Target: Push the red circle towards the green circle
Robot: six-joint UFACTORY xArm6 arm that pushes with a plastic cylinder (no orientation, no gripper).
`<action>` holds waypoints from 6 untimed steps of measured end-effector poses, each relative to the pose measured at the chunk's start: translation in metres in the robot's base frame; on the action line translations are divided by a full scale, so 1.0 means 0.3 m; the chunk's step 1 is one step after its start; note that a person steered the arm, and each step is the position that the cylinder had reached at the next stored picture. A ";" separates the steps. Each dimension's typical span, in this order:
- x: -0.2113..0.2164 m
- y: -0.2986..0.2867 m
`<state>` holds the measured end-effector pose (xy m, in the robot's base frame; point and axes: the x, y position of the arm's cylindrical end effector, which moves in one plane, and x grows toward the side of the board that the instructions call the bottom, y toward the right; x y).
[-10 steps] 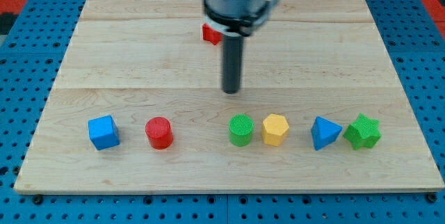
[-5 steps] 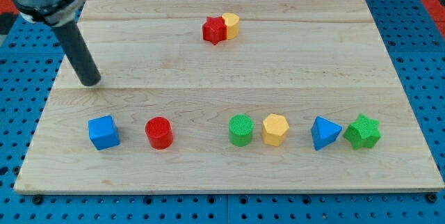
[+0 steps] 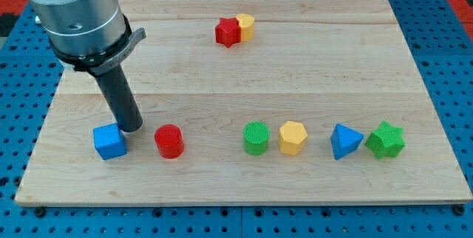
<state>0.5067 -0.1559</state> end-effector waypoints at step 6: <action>0.120 0.221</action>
